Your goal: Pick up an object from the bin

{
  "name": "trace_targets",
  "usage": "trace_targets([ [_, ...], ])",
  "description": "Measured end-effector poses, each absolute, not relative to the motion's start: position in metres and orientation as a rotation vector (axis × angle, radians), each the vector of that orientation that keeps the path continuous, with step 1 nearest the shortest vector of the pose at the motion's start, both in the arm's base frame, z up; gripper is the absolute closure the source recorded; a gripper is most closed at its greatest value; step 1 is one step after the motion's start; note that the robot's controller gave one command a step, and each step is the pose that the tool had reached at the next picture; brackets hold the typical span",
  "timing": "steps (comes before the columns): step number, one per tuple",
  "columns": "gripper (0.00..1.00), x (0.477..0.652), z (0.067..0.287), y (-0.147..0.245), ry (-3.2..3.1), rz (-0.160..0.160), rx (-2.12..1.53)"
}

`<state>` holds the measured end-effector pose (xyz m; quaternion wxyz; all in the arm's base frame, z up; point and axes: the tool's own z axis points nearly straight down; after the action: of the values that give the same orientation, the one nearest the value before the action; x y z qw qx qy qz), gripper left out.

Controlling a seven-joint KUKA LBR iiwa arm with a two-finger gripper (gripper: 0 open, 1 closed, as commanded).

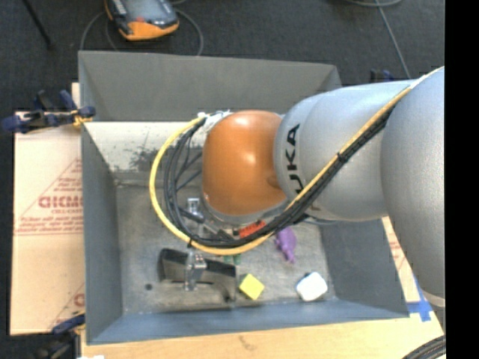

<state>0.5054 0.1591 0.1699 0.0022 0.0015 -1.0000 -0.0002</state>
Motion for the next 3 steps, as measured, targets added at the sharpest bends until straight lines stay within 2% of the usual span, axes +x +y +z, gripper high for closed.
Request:
trace_targets([
  [1,0.0,0.507,0.173,0.159,-3.144,-0.002,0.0],
  [2,1.0,0.515,0.086,0.181,-3.136,0.007,-0.25],
  [3,1.0,0.515,0.086,0.181,-3.136,0.007,-0.251],
])
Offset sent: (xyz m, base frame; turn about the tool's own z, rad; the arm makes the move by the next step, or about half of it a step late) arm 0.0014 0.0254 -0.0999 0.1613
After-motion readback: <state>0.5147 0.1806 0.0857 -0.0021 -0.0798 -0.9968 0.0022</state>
